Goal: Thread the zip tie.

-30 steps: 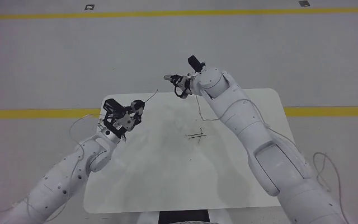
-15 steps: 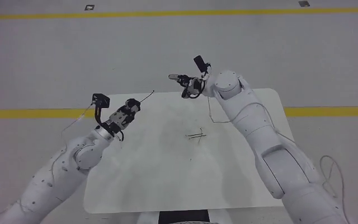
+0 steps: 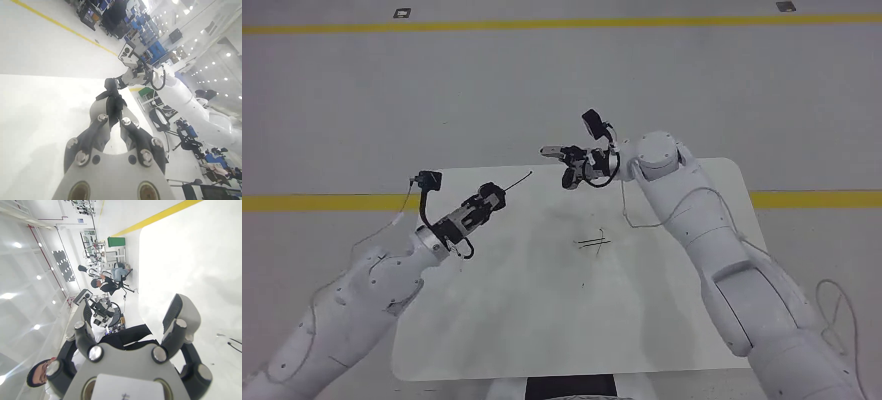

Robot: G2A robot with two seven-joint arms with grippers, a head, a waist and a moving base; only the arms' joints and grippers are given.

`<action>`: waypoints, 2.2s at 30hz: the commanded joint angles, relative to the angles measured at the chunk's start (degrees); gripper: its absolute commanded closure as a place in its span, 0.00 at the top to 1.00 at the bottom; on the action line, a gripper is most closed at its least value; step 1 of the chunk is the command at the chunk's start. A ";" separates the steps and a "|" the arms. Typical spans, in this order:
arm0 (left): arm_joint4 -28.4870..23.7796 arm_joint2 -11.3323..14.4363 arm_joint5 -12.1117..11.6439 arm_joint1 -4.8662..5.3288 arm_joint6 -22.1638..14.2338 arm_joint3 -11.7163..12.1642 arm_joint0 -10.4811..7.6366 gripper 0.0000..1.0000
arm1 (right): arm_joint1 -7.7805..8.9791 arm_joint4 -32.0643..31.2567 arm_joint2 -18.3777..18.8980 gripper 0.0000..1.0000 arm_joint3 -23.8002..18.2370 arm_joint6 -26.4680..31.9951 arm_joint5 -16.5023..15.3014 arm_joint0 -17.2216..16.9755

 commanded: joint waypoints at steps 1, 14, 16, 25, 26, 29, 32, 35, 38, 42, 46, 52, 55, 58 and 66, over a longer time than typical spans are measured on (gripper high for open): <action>-6.12 0.07 0.77 -0.29 -1.65 0.39 0.02 0.00 | 0.06 3.11 0.96 1.00 -0.53 1.01 0.04 -1.47; -45.44 -4.76 -0.37 -1.21 -33.24 8.83 0.38 0.00 | -0.02 17.34 2.69 1.00 4.52 19.00 -6.05 -2.35; -49.19 -4.85 -0.37 -1.82 -38.70 10.80 0.29 0.00 | -0.45 18.06 0.89 1.00 4.62 19.00 -5.98 -2.31; -48.80 -4.47 1.49 -2.15 -40.34 11.33 0.16 0.00 | -0.48 18.52 0.90 1.00 3.57 18.05 -5.92 -3.38; -48.29 -4.38 1.73 -2.23 -40.47 12.24 0.09 0.00 | -0.40 18.44 0.84 1.00 2.96 17.54 -5.62 -4.13; -50.28 -4.34 2.41 -2.48 -42.65 13.40 -0.11 0.00 | -0.19 19.46 1.10 1.00 1.85 18.86 -4.81 -4.88; -51.70 -4.65 2.49 -2.65 -43.95 14.03 -0.09 0.00 | -0.10 20.13 0.84 1.00 1.02 19.00 -4.65 -5.21; -52.98 -4.68 2.43 -2.90 -44.99 14.38 0.21 0.00 | -0.11 20.94 -0.08 0.80 0.08 19.00 -4.65 -5.63; -53.23 -4.60 2.45 -3.11 -45.75 14.28 0.49 0.00 | -0.07 21.47 -1.23 0.38 -0.24 19.00 -4.78 -5.83; -53.23 -4.60 2.45 -3.11 -45.75 14.28 0.49 0.00 | 0.01 21.83 -2.31 0.20 0.35 19.00 -4.82 -5.53; -53.23 -4.60 2.45 -3.11 -45.75 14.28 0.49 0.00 | 0.06 21.90 -3.31 0.13 1.08 19.00 -4.57 -5.09; -53.23 -4.60 2.45 -3.11 -45.75 14.28 0.49 0.00 | 0.06 21.62 -4.39 0.03 1.48 19.00 -4.76 -4.78; -53.23 -4.60 2.45 -3.11 -45.75 14.28 0.49 0.00 | 0.06 21.77 -4.83 0.05 1.32 19.00 -4.71 -4.84; -53.23 -4.60 2.45 -3.11 -45.75 14.28 0.49 0.00 | 0.12 22.00 -5.05 0.02 1.18 19.00 -4.77 -4.87; -53.23 -4.60 2.45 -3.11 -45.75 14.28 0.49 0.00 | 0.35 22.41 -5.21 0.21 0.64 19.00 -4.69 -5.19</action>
